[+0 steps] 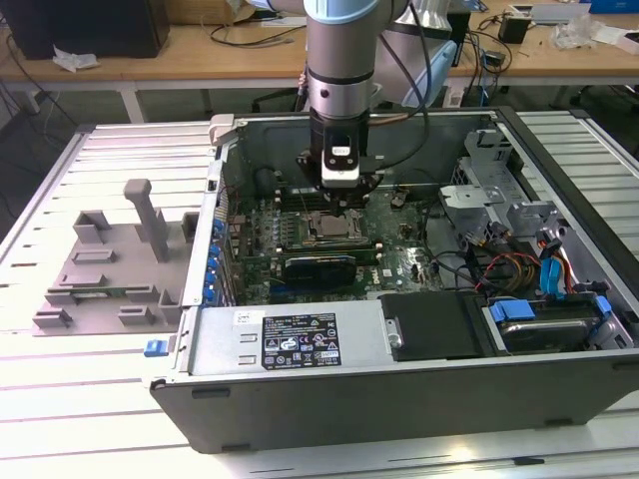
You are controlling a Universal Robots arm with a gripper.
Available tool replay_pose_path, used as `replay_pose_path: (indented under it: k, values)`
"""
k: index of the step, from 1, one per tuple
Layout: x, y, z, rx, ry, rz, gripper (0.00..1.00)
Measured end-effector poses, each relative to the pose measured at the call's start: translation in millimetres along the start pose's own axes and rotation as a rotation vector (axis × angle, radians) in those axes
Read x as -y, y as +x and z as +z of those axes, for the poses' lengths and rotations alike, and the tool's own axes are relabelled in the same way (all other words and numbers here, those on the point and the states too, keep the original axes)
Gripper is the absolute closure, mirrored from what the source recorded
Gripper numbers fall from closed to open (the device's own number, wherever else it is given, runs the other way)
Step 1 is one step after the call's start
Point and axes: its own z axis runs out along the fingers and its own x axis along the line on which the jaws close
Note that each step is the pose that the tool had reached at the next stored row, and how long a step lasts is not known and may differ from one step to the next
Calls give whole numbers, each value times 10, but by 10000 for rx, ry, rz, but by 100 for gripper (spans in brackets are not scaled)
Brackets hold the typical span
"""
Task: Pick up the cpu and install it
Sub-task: 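Close the cpu cover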
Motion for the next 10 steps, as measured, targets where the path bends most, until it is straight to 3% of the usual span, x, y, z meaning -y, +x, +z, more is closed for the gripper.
replay_pose_path:
  k: [8,10]
  values:
    - [0,0,5,-7,17,-1711,89]
    - [0,0,6,-11,22,-2420,89]
